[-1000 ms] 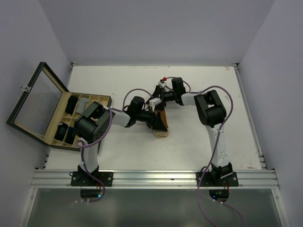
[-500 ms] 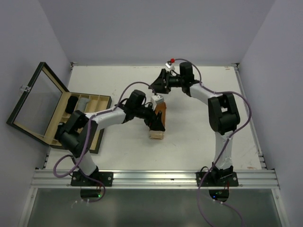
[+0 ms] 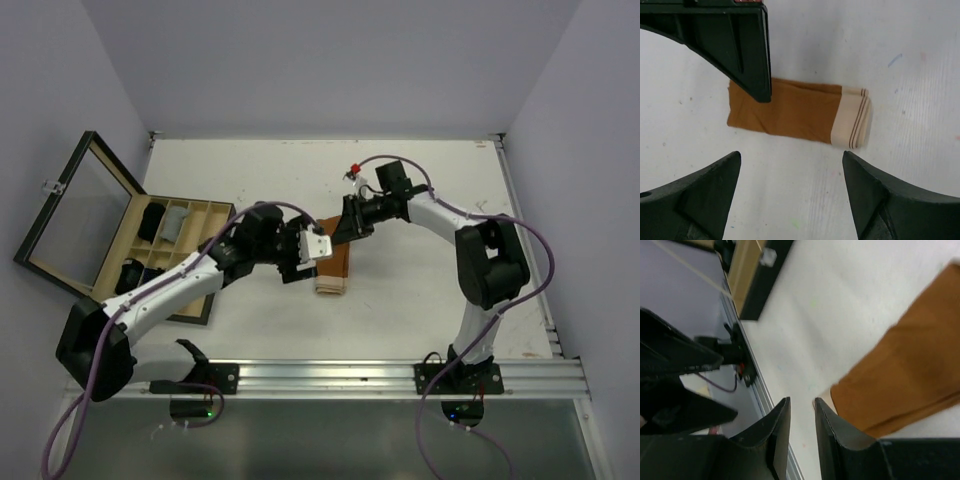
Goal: Roll the underwear
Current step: Fold the underwear, then roll the underwear
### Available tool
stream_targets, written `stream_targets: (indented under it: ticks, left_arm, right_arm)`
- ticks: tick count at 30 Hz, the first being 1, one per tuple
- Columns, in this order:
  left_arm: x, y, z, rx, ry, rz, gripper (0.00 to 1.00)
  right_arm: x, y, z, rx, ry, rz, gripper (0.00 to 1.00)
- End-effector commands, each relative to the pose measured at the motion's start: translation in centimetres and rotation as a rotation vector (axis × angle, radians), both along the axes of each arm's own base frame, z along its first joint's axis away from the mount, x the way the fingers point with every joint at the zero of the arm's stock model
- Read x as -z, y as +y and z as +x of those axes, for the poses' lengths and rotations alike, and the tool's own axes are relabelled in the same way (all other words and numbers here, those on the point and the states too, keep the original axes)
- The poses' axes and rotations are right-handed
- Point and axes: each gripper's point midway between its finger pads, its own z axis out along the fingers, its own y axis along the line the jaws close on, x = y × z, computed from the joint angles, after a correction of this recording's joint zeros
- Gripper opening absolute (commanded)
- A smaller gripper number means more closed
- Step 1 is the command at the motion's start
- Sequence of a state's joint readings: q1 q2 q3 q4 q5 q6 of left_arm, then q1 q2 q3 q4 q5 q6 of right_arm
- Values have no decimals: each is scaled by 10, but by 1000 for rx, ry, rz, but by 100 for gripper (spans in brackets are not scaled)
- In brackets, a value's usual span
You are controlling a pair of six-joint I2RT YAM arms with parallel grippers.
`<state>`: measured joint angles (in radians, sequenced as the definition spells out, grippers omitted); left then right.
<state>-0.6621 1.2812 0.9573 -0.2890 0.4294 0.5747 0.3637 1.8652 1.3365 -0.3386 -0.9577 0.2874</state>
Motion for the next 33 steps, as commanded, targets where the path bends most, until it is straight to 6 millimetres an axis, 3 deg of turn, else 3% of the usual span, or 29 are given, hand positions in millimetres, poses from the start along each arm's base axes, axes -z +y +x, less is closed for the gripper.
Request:
stream_targets:
  ticks: [1,2,3,13,17,23,33]
  left_arm:
    - [44,23,-10,88,-176,239,86]
    - [44,12,-16,122,-214,231,85]
    - [56,14,-20,134,-223,262,84]
    - [94,-29,-42,276,-312,301,82]
    - [105,-39,-45,334,-317,320,78]
    - [133,-40,-46,430,-317,398,67]
    - [161,-36,-44,478,-378,460,51]
  right_arm:
    - [30,-9,-35,-72,24,-71,29]
    - [39,-11,-41,-73,49,-77,28]
    - [43,-10,-40,-74,37,-74,27]
    - [107,-12,-38,2,123,-120,20]
    - [144,-18,-45,-22,166,-170,18]
    - [182,-33,-61,-76,193,-306,16]
    - [193,-35,-64,-84,219,-377,12]
